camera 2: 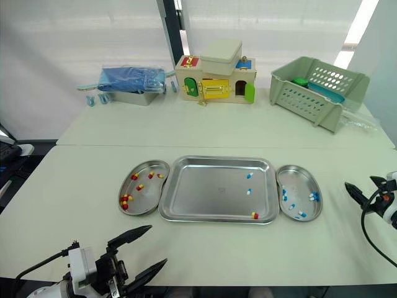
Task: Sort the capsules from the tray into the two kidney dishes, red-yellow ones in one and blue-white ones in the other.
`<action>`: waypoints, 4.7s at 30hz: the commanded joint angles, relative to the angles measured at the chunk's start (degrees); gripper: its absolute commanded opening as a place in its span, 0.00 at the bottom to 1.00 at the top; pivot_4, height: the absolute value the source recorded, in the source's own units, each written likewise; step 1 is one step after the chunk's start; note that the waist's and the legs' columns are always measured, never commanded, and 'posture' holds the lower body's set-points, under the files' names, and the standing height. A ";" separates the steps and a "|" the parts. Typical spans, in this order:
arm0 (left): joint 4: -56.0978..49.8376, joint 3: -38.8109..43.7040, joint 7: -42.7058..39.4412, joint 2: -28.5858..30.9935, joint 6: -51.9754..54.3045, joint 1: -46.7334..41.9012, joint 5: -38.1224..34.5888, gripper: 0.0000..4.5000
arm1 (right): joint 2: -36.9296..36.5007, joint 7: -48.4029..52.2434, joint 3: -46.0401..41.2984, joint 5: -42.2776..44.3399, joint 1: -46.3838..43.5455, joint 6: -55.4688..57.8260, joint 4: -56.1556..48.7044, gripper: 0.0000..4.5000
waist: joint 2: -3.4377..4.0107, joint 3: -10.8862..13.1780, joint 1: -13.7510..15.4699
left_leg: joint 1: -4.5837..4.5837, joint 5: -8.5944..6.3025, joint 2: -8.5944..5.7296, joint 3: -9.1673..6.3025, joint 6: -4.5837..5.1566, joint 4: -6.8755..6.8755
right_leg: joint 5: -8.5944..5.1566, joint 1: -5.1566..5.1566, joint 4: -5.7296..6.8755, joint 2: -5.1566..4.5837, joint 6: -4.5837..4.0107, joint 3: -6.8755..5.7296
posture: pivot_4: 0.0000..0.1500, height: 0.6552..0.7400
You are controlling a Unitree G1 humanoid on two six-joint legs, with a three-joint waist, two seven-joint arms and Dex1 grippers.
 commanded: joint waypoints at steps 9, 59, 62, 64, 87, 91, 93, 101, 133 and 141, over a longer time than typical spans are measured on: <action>-1.22 0.77 0.32 -0.19 -1.64 0.89 0.08 1.00 | -2.00 2.14 0.09 0.03 -2.32 -2.84 2.21 0.99 | 0.02 0.01 0.03 | 0.00 0.00 0.00 0.01 0.00 0.00 | 0.00 0.01 -0.02 0.00 0.00 0.00 | 1.00 1.00; 0.01 -0.27 -1.02 -0.60 -4.29 2.52 0.20 1.00 | 6.06 -7.17 47.80 -6.73 -24.70 32.61 -28.32 0.99 | -0.05 0.07 0.11 | -0.17 0.00 -0.01 -0.09 0.00 -0.04 | 0.00 -0.27 0.02 -0.02 0.00 -0.05 | 1.00 1.00; -0.04 -0.31 -1.04 -0.55 -4.13 2.42 0.22 1.00 | 6.83 -6.58 48.04 -7.67 -25.31 32.47 -26.67 0.99 | -0.05 0.07 0.11 | -0.18 0.00 -0.01 -0.10 0.00 -0.04 | 0.00 -0.28 0.03 -0.02 0.00 -0.06 | 1.00 1.00; -0.04 -0.31 -1.01 -0.50 -4.04 2.37 0.25 1.00 | 6.77 -6.06 48.65 -8.34 -25.36 32.52 -26.27 0.99 | -0.05 0.07 0.09 | -0.18 0.00 -0.01 -0.09 0.00 -0.04 | 0.00 -0.28 0.03 -0.02 0.00 -0.05 | 1.00 1.00; -1.77 -0.80 0.77 -0.25 -2.36 2.23 0.57 1.00 | 8.49 -4.75 48.73 -11.68 -23.96 32.34 -26.01 0.27 | -0.05 0.07 0.09 | -0.17 0.00 -0.01 -0.10 0.00 -0.04 | 0.00 -0.27 0.03 -0.02 0.00 -0.06 | 1.00 1.00; -2.02 -0.78 0.88 -0.19 -2.04 2.16 0.61 1.00 | 9.08 -4.67 47.11 -10.76 -23.97 31.41 -26.01 0.27 | -0.05 0.07 0.09 | -0.17 0.00 -0.01 -0.10 0.00 -0.04 | 0.00 -0.27 0.03 -0.02 0.00 -0.06 | 1.00 1.00; -2.08 -0.82 0.95 -0.14 -2.00 2.12 0.63 1.00 | 9.66 -4.54 45.41 -9.56 -24.00 31.31 -26.45 0.27 | -0.06 0.07 0.10 | -0.18 0.00 -0.01 -0.11 0.00 -0.04 | 0.00 -0.27 0.03 -0.02 0.00 -0.06 | 1.00 1.00; -2.73 -1.22 0.77 0.58 -1.41 1.55 0.23 1.00 | 1.75 4.42 24.58 0.83 -14.17 26.63 -32.05 0.27 | -0.08 0.09 0.70 | -0.30 0.00 -0.04 -0.13 0.00 -0.03 | 0.00 -0.26 -0.08 -0.04 0.00 -0.12 | 1.00 1.00; -1.53 -1.41 -0.92 0.79 -0.01 -1.47 -0.03 1.00 | -3.28 2.45 16.91 -2.47 -5.92 18.84 -21.60 0.88 | -0.07 0.09 0.06 | -0.15 0.00 0.00 -0.02 0.00 -0.03 | 0.00 -0.20 0.02 0.00 0.00 -0.01 | 1.00 1.00; -1.79 -0.77 0.81 0.44 0.44 -2.11 0.18 1.00 | -2.99 6.68 11.59 2.28 -3.29 15.99 -22.02 0.98 | -0.08 0.10 0.19 | -0.15 0.00 0.00 -0.02 0.00 -0.03 | 0.00 -0.19 0.02 0.00 0.00 -0.02 | 1.00 1.00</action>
